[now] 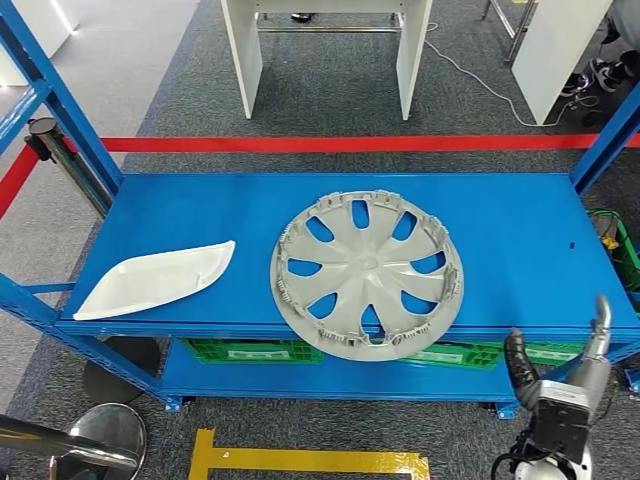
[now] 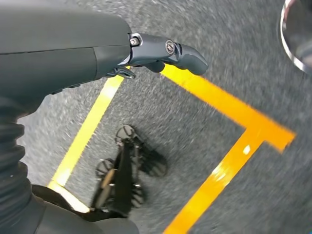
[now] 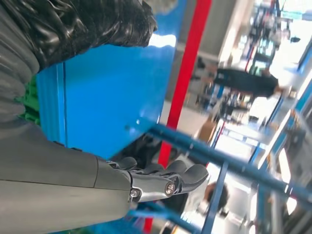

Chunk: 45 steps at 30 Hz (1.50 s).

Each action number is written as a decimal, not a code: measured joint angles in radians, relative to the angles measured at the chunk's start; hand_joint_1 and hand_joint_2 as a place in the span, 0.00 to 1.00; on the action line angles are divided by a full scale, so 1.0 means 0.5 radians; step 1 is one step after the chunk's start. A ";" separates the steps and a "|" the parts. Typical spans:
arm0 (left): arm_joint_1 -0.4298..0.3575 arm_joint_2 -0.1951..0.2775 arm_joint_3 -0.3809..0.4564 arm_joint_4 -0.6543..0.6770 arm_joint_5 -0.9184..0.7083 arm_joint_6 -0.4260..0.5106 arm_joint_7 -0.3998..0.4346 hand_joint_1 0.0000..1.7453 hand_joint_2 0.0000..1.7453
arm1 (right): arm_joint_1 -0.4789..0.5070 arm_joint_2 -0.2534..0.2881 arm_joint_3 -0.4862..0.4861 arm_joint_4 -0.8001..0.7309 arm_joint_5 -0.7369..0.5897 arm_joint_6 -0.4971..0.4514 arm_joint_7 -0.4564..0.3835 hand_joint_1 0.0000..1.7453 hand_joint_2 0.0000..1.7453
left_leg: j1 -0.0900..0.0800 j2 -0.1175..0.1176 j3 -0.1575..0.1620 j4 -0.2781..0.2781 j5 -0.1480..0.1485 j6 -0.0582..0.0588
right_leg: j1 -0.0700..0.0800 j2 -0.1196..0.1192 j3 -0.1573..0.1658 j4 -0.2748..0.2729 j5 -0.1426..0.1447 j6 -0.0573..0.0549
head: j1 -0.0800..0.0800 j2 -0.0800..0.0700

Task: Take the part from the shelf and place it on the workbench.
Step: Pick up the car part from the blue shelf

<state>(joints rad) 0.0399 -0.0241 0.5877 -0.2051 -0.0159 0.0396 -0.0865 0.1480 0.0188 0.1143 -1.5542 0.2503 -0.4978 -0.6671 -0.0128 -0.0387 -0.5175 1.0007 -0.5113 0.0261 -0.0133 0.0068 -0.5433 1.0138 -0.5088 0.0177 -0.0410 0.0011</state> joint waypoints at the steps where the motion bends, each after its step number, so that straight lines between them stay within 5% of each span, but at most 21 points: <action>1: 0.005 0.013 -0.025 0.018 -0.025 -0.047 -0.009 0.00 1.00 | -0.007 -0.012 0.022 0.021 0.022 0.013 0.000 0.00 1.00 | 0.000 0.000 0.000 0.000 0.000 0.000 | 0.000 0.000 0.000 0.000 0.000 0.000 | 0.000 0.000; 15: 0.047 0.220 -0.436 0.297 -0.335 -0.758 -0.194 0.00 1.00 | -0.166 -0.276 0.465 0.460 0.539 0.218 0.058 0.00 1.00 | 0.000 0.000 -0.001 0.000 0.000 0.000 | 0.000 0.000 -0.001 0.000 0.000 0.000 | 0.000 0.000; 17: 0.048 0.199 -0.456 0.305 -0.240 -0.548 -0.259 0.00 1.00 | -0.186 -0.329 0.545 0.518 0.575 0.224 0.072 0.00 1.00 | -0.001 0.000 -0.001 0.000 0.000 0.000 | -0.001 -0.001 -0.001 0.000 0.000 0.000 | 0.000 0.000; 21: 0.028 0.073 -0.433 0.272 -0.116 0.205 -0.350 0.00 1.00 | -0.173 -0.421 0.644 0.538 0.608 0.203 0.138 0.00 1.00 | -0.003 0.000 0.000 0.002 -0.002 0.002 | -0.003 0.000 -0.002 0.000 0.000 0.001 | 0.000 0.000; 24: -0.012 0.002 -0.422 0.213 -0.122 0.437 -0.388 0.00 1.00 | -0.081 -0.480 0.699 0.459 0.708 0.103 0.360 0.00 1.00 | -0.003 -0.004 -0.002 0.003 -0.003 0.005 | -0.004 -0.007 0.000 -0.001 -0.002 0.003 | 0.001 0.000; 31: -0.079 -0.024 -0.422 0.144 -0.219 0.444 -0.360 0.00 1.00 | 0.068 -0.671 0.954 0.272 0.850 -0.177 0.679 0.00 1.00 | -0.003 0.001 -0.001 0.003 -0.006 0.009 | -0.003 0.002 0.000 -0.001 -0.002 0.004 | 0.000 0.000; 45: -0.083 -0.029 -0.423 0.115 -0.229 0.443 -0.359 0.00 1.00 | 0.090 -0.778 1.098 0.197 0.868 -0.203 0.704 0.00 1.00 | -0.003 0.002 -0.001 0.004 -0.006 0.009 | -0.004 0.002 0.000 -0.001 -0.002 0.004 | 0.000 0.000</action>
<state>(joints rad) -0.0016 -0.0388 0.3761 -0.1475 -0.1305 0.2613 -0.2659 0.1930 -0.3701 0.6635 -1.4558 0.6845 -0.5992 -0.3151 -0.0146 -0.0377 -0.5180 1.0026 -0.5141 0.0308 -0.0152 0.0079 -0.5434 1.0135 -0.5099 0.0198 -0.0409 0.0011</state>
